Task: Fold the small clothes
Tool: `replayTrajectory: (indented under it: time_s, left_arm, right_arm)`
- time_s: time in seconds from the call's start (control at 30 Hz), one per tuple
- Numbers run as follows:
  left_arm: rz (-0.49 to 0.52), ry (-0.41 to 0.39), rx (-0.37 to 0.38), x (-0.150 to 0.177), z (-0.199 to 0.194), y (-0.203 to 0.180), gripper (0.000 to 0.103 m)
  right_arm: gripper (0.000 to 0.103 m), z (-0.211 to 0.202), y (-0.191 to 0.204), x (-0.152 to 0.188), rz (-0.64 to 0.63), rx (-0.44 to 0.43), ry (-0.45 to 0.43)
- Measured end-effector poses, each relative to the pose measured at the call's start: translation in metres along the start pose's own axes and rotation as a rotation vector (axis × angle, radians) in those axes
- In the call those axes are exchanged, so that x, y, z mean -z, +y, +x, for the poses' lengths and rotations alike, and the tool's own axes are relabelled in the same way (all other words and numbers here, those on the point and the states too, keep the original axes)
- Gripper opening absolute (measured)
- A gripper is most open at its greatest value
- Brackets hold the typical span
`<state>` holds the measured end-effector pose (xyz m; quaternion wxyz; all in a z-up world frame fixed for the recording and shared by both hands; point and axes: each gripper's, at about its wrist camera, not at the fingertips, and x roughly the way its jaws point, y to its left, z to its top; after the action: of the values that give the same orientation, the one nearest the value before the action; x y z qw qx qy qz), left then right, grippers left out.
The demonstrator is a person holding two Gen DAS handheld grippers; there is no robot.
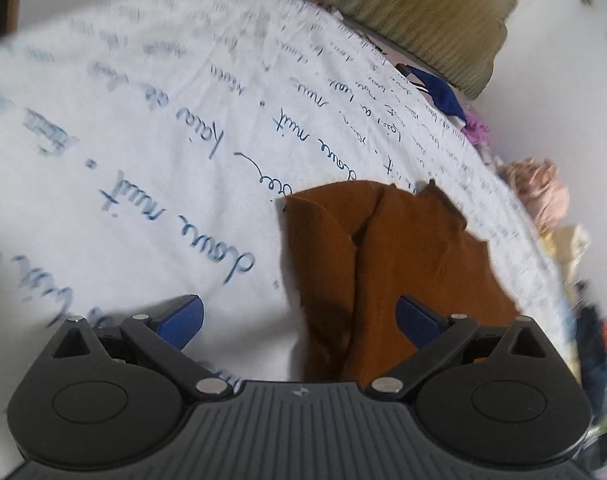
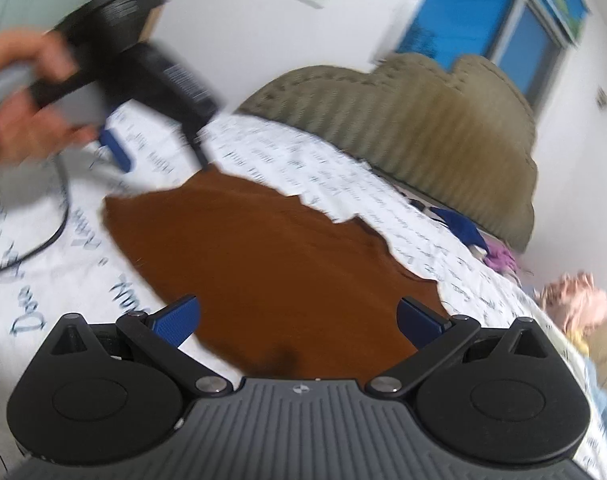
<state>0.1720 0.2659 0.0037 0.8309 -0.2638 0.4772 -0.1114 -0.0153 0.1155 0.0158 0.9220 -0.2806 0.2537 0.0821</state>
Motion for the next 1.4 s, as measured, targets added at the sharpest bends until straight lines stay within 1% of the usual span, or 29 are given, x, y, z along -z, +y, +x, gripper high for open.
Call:
replayTrajectory:
  time_s: [0.07,0.13,0.2,0.27,0.37,0.47,0.53,0.73,0.83,0.9,0.93,0.97,1.0,1.03,1.07,1.1,1.13,1.17,1.2,1.27,1.33,1.37,1.4]
  left_arm:
    - [-0.036,0.013,0.034,-0.009,0.009,0.005,0.103]
    - [-0.039,0.029,0.082,-0.018,0.017,0.005,0.103]
    - [-0.044,0.051,0.13,-0.024,0.023,0.005,0.103]
    - [-0.042,0.081,0.197,-0.029,0.033,0.004,0.103]
    - [-0.053,0.121,0.277,-0.034,0.05,0.003,0.103]
    - [-0.058,0.154,0.338,-0.04,0.065,-0.004,0.103]
    - [-0.057,0.183,0.372,-0.044,0.077,-0.011,0.103]
    - [-0.015,0.22,0.407,-0.056,0.108,-0.034,0.103]
    - [0.014,0.217,0.396,-0.059,0.116,-0.044,0.102]
    - [0.031,0.198,0.375,-0.06,0.119,-0.05,0.102]
    - [0.036,0.187,0.366,-0.061,0.12,-0.051,0.102]
    - [0.046,0.174,0.352,-0.061,0.12,-0.054,0.097]
    - [0.058,0.162,0.329,-0.061,0.12,-0.056,0.087]
    - [0.071,0.152,0.301,-0.06,0.121,-0.058,0.08]
    - [0.076,0.145,0.278,-0.061,0.121,-0.059,0.063]
    - [0.074,0.147,0.261,-0.061,0.122,-0.058,0.044]
    - [0.064,0.157,0.246,-0.061,0.124,-0.055,0.035]
    - [0.057,0.163,0.233,-0.061,0.125,-0.052,0.025]
    - [0.058,0.161,0.225,-0.06,0.125,-0.051,0.019]
    - [0.069,0.155,0.209,-0.059,0.121,-0.049,0.014]
    - [0.082,0.14,0.179,-0.057,0.116,-0.053,0.012]
    - [0.095,0.129,0.161,-0.057,0.112,-0.057,0.012]
    - [0.112,0.118,0.14,-0.056,0.109,-0.062,0.011]
  right_arm:
    - [0.102,0.004,0.01,-0.002,-0.013,-0.047,0.019]
    - [0.102,0.01,0.019,-0.003,-0.039,-0.07,0.044]
    - [0.102,0.014,0.03,-0.001,-0.067,-0.054,0.052]
    - [0.102,0.02,0.037,-0.002,-0.086,-0.032,0.051]
    - [0.102,0.03,0.04,-0.007,-0.069,-0.007,0.046]
    - [0.102,0.045,0.041,-0.011,-0.051,0.033,0.05]
    - [0.102,0.054,0.04,-0.013,-0.038,0.044,0.052]
    - [0.102,0.077,0.039,-0.02,-0.014,0.074,0.048]
    - [0.101,0.087,0.038,-0.023,-0.003,0.083,0.045]
    - [0.1,0.093,0.038,-0.026,-0.008,0.091,0.042]
    - [0.097,0.094,0.04,-0.027,-0.017,0.091,0.037]
    - [0.095,0.096,0.041,-0.028,-0.028,0.087,0.032]
    - [0.09,0.097,0.042,-0.028,-0.038,0.084,0.026]
    - [0.081,0.096,0.044,-0.029,-0.049,0.078,0.019]
    - [0.075,0.096,0.047,-0.029,-0.06,0.07,0.014]
    - [0.061,0.094,0.051,-0.028,-0.07,0.06,0.01]
    - [0.046,0.094,0.054,-0.027,-0.084,0.046,0.008]
    - [0.04,0.094,0.057,-0.027,-0.098,0.036,0.008]
    - [0.032,0.094,0.059,-0.026,-0.108,0.037,0.008]
    - [0.026,0.095,0.062,-0.026,-0.127,0.038,0.014]
    - [0.019,0.094,0.06,-0.026,-0.123,0.033,0.01]
    - [0.018,0.093,0.058,-0.026,-0.115,0.028,0.007]
    - [0.015,0.092,0.056,-0.026,-0.106,0.023,0.002]
